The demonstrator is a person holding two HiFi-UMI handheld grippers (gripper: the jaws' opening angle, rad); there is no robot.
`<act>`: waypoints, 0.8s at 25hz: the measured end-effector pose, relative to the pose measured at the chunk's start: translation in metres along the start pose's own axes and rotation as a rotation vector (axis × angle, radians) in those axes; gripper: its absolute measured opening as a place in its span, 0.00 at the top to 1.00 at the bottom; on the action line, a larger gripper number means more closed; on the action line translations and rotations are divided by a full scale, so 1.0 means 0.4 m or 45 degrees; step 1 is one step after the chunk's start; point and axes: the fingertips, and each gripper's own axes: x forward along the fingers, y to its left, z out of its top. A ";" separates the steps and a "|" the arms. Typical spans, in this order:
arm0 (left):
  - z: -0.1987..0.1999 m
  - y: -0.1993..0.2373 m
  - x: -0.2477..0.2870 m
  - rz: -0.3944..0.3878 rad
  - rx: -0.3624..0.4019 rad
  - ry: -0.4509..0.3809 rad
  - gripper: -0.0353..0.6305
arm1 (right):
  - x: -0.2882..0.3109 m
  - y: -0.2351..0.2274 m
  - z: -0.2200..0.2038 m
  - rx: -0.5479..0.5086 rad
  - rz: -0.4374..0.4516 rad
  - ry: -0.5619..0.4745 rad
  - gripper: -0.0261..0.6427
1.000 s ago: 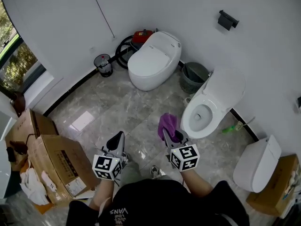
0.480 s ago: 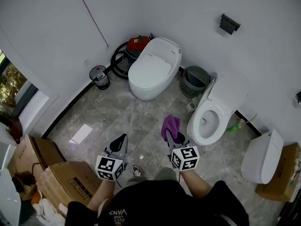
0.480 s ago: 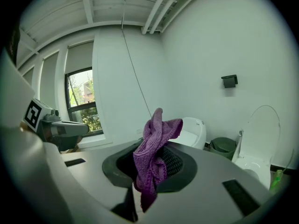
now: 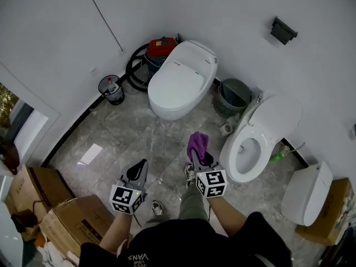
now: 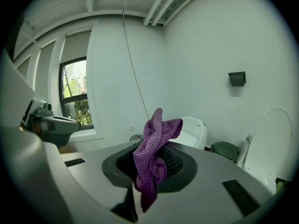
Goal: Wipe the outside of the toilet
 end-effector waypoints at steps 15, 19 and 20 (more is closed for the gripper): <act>-0.145 0.221 0.450 0.130 -0.025 -0.161 0.94 | 0.504 -0.175 -0.225 -0.171 0.117 0.043 0.86; -0.262 0.271 0.573 0.093 -0.010 -0.157 0.94 | 0.606 -0.206 -0.346 -0.186 0.094 0.049 0.86; -0.298 0.278 0.596 0.083 -0.008 -0.148 0.94 | 0.625 -0.212 -0.378 -0.178 0.093 0.047 0.86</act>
